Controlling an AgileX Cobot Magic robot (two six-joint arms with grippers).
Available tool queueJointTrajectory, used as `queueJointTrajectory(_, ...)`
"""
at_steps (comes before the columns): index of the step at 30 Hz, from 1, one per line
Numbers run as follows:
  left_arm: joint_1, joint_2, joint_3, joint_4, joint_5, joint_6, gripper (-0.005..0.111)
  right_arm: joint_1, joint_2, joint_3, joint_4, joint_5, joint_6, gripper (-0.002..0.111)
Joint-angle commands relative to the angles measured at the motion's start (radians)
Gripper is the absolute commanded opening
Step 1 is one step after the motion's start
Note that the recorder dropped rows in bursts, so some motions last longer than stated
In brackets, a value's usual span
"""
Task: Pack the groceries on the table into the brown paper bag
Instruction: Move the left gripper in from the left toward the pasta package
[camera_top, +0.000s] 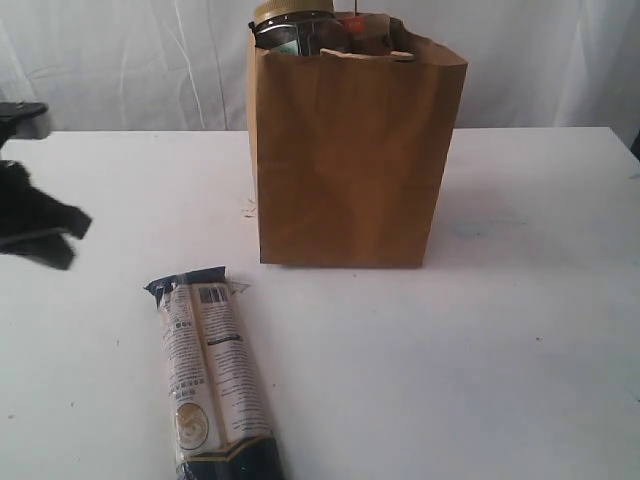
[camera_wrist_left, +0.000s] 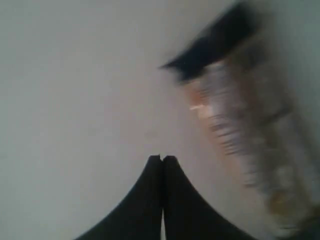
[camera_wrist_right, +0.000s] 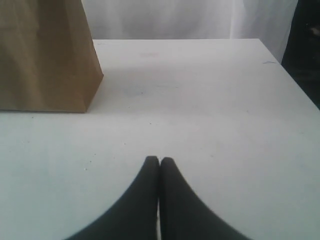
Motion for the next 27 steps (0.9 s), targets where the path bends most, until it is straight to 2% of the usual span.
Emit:
queueJointTrajectory(1, -0.08, 0.008, -0.02, -0.525, -0.001, 0.416, 0.0, -0.001, -0.006, 0.006, -0.003, -0.011, -0.001, 0.0)
queueJointTrajectory(3, -0.108, 0.008, -0.002, -0.573, -0.06, 0.511, 0.0, -0.001, -0.006, 0.006, -0.003, -0.011, -0.001, 0.0)
queueJointTrajectory(5, -0.127, 0.008, 0.016, -0.534, -0.1, 0.541, 0.0, -0.001, -0.006, 0.006, -0.003, -0.011, -0.001, 0.0)
queueJointTrajectory(8, -0.143, 0.008, 0.043, -0.453, -0.089, 0.536, 0.013, -0.001, -0.006, 0.006, -0.003, -0.011, -0.001, 0.0)
queueJointTrajectory(10, -0.153, 0.008, 0.062, -0.42, -0.067, 0.536, 0.031, -0.001, -0.006, 0.006, -0.003, -0.011, -0.001, 0.0)
queueJointTrajectory(15, -0.153, 0.008, 0.105, -0.433, -0.057, 0.535, 0.097, -0.001, -0.006, 0.006, -0.003, -0.011, -0.001, 0.0)
queueJointTrajectory(16, -0.153, 0.008, 0.105, -0.437, -0.057, 0.535, 0.105, -0.001, -0.006, 0.006, -0.003, -0.011, -0.001, 0.0)
queueJointTrajectory(20, -0.153, 0.008, 0.107, -0.44, -0.115, 0.528, 0.105, -0.001, -0.006, 0.006, -0.003, -0.011, -0.001, 0.0)
queueJointTrajectory(22, -0.153, 0.009, 0.107, -0.455, -0.108, 0.457, 0.105, -0.001, -0.006, 0.006, -0.003, -0.011, -0.001, 0.0)
queueJointTrajectory(24, -0.157, 0.014, 0.107, -0.422, -0.114, 0.263, 0.105, -0.001, -0.006, 0.006, -0.003, -0.011, -0.001, 0.0)
queueJointTrajectory(25, -0.157, 0.036, 0.107, -0.383, -0.138, 0.079, 0.105, -0.001, -0.006, 0.006, -0.003, -0.011, -0.001, 0.0)
queueJointTrajectory(27, -0.159, 0.082, 0.107, -0.342, -0.186, -0.1, 0.105, -0.001, -0.006, 0.006, -0.003, -0.011, -0.001, 0.0)
